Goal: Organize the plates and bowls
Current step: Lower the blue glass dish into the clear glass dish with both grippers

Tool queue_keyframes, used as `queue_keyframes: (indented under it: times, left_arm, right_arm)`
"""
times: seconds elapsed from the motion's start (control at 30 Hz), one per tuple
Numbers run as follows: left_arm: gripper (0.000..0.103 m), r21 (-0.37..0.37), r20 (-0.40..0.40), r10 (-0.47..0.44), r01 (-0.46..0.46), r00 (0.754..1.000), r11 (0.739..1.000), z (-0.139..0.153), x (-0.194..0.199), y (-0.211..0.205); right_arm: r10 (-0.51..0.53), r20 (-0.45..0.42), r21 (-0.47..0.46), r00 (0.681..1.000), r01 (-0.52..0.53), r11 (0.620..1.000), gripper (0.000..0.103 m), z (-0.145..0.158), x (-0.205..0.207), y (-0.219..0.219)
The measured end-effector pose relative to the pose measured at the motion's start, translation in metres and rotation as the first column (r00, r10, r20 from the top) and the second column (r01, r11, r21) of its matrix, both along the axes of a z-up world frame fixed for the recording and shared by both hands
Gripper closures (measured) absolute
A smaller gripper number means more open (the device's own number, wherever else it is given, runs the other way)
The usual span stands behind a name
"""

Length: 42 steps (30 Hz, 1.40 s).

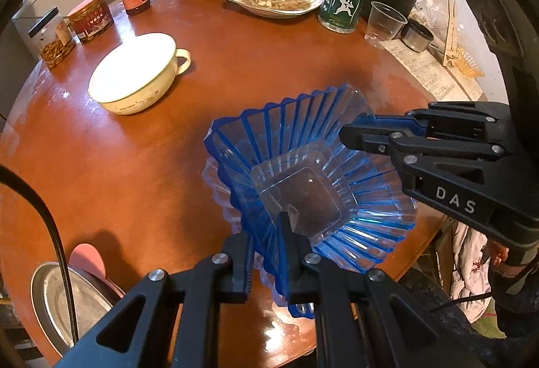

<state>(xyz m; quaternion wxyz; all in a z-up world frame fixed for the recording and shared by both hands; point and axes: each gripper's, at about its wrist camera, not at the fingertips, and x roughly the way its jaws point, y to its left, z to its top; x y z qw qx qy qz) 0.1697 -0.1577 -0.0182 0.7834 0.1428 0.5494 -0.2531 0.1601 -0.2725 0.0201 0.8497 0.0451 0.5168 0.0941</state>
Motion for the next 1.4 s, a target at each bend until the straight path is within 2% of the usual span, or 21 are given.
queue_keyframes:
  times: [0.5, 1.0, 1.4]
  left_arm:
    - [0.090, 0.044, 0.022, 0.048, -0.049, 0.999, 0.998, -0.001, -0.001, 0.000]
    - [0.090, 0.034, 0.057, 0.078, -0.080, 0.995, 0.996, -0.001, -0.006, -0.001]
    - [0.077, 0.009, 0.117, 0.114, -0.116, 0.987, 0.993, -0.001, -0.013, -0.004]
  right_arm:
    - [0.031, 0.005, -0.007, 0.999, -0.031, 0.999, 0.089, -0.007, 0.005, 0.007]
    - [0.068, 0.025, -0.019, 0.997, -0.068, 0.998, 0.089, -0.006, 0.002, 0.009]
    - [0.081, 0.033, -0.018, 0.996, -0.080, 0.997, 0.089, -0.007, 0.000, 0.009]
